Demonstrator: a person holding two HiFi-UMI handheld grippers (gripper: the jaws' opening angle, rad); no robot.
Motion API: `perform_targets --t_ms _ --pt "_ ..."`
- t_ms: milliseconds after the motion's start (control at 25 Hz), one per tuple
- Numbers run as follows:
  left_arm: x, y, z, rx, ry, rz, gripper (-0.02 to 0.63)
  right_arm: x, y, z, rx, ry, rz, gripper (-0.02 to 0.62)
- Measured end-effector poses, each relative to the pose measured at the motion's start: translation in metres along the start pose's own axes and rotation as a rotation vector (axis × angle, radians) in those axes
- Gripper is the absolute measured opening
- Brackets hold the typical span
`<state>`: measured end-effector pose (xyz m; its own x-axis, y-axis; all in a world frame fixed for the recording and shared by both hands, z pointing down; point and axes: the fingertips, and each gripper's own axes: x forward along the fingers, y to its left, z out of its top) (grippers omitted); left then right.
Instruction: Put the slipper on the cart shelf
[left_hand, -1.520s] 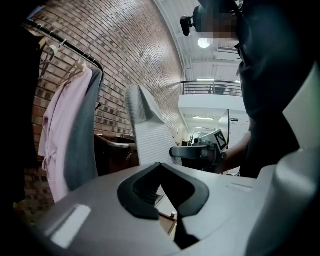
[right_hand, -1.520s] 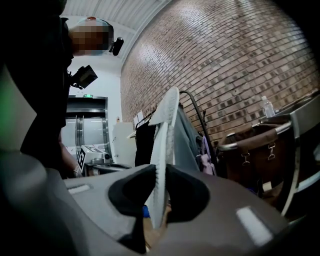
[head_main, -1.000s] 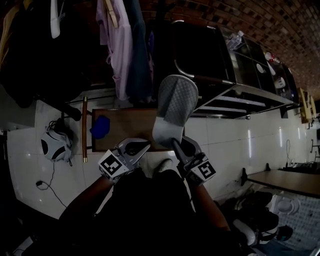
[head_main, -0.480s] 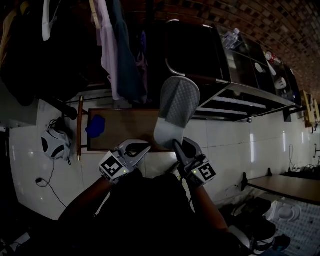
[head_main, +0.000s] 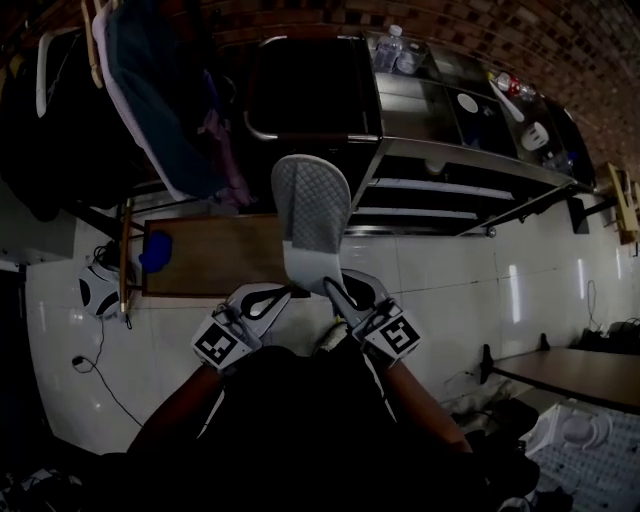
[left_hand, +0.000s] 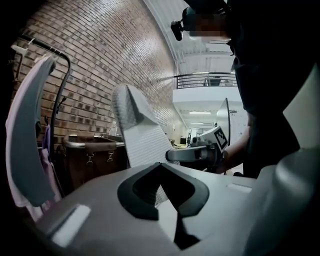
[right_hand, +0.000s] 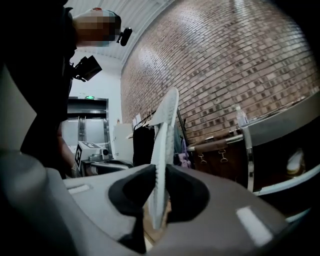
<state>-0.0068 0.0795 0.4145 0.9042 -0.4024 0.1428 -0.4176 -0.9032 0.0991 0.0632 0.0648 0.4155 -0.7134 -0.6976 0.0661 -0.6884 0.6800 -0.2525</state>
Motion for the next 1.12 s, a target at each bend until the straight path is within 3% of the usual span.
perform_targets --t_ms 320,480,680,840,1120 --pt "0.052 -0.041 0.01 -0.028 -0.012 -0.011 0.003 -0.049 -0.033 0.0 0.038 -0.003 0.028 0.064" --pt "0.064 -0.035 0.01 -0.038 -0.022 -0.024 0.003 -0.05 -0.04 -0.004 0.052 0.006 0.021 0.064" --pt "0.079 -0.02 0.006 0.023 -0.023 -0.082 0.003 -0.04 -0.052 -0.007 0.052 0.029 -0.017 0.064" --pt "0.086 -0.008 0.012 0.023 -0.047 -0.115 0.003 -0.035 -0.063 -0.01 0.084 0.042 -0.057 0.064" --pt "0.11 -0.015 0.01 0.027 -0.055 -0.136 0.003 -0.048 -0.09 -0.015 0.097 0.055 -0.068 0.064"
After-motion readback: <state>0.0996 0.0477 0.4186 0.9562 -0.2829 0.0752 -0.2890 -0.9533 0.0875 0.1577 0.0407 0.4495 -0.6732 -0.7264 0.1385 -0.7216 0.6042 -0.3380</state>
